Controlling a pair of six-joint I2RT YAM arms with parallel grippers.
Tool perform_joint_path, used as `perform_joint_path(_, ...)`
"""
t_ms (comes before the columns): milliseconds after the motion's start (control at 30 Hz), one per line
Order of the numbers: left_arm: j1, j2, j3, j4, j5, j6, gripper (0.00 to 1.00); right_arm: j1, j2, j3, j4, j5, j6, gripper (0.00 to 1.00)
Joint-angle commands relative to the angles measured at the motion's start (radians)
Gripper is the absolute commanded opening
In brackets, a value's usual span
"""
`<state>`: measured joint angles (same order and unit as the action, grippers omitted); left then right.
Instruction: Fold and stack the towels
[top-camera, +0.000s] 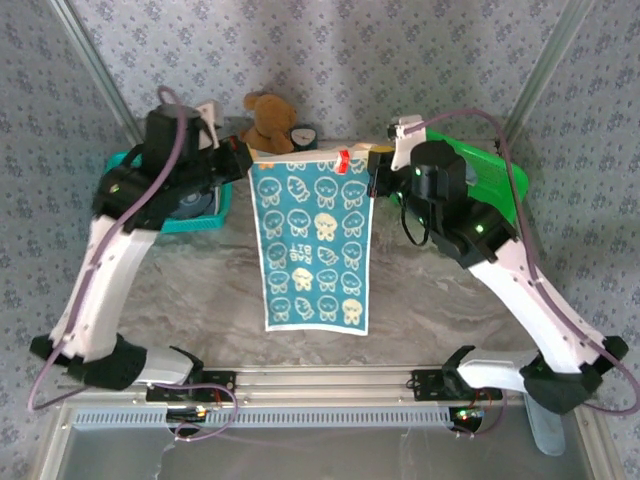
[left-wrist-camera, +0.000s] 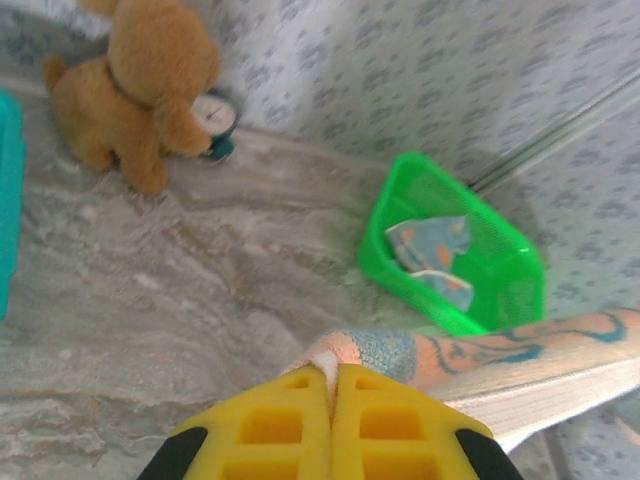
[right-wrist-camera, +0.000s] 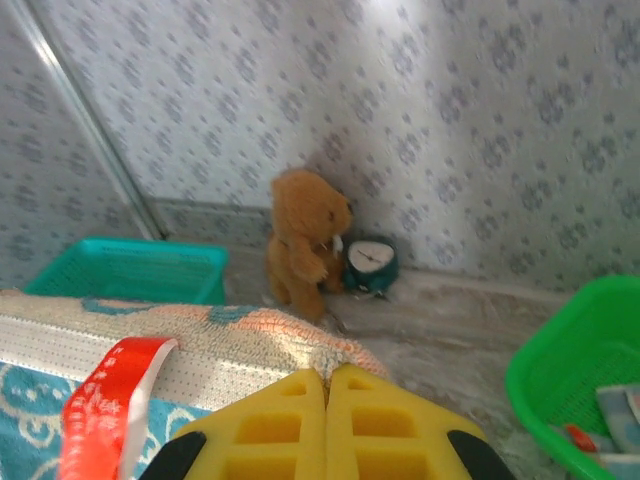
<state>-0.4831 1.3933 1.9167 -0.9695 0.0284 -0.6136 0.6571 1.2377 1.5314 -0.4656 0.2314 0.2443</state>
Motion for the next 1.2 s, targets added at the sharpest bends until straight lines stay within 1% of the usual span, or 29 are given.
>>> perform_joint_path(0,0.058,0.076,-0.049,0.085,0.042,0.009,0.0,-0.097,0.081,-0.021,0.013,-0.139,0.047,0.0)
perform_joint_path(100,0.085,0.175,-0.036,0.134,0.054,0.025,0.0,-0.18,0.18,-0.026,0.073,-0.23,0.05,0.0)
perform_joint_path(233,0.109,0.335,0.027,0.162,0.085,0.053,0.0,-0.258,0.326,-0.011,0.14,-0.28,0.052,0.0)
perform_joint_path(367,0.113,0.482,0.106,0.135,0.087,0.069,0.0,-0.307,0.464,0.051,0.143,-0.331,0.053,0.0)
perform_joint_path(433,0.114,0.539,0.115,0.125,0.084,0.075,0.0,-0.321,0.529,0.08,0.127,-0.353,0.054,0.0)
perform_joint_path(500,0.114,0.565,0.099,0.127,0.08,0.082,0.0,-0.331,0.579,0.098,0.111,-0.382,0.052,0.0)
perform_joint_path(600,0.115,0.568,0.025,0.146,0.067,0.076,0.0,-0.334,0.618,0.076,0.106,-0.388,0.05,0.0)
perform_joint_path(733,0.112,0.508,-0.142,0.216,0.088,0.039,0.0,-0.332,0.605,-0.013,0.132,-0.386,0.05,0.0)
perform_joint_path(933,0.101,0.403,-0.34,0.314,0.108,-0.033,0.0,-0.321,0.534,-0.154,0.155,-0.4,0.066,0.0)
perform_joint_path(1167,0.065,0.288,-0.485,0.329,0.085,-0.08,0.0,-0.286,0.398,-0.31,0.164,-0.381,0.085,0.0)
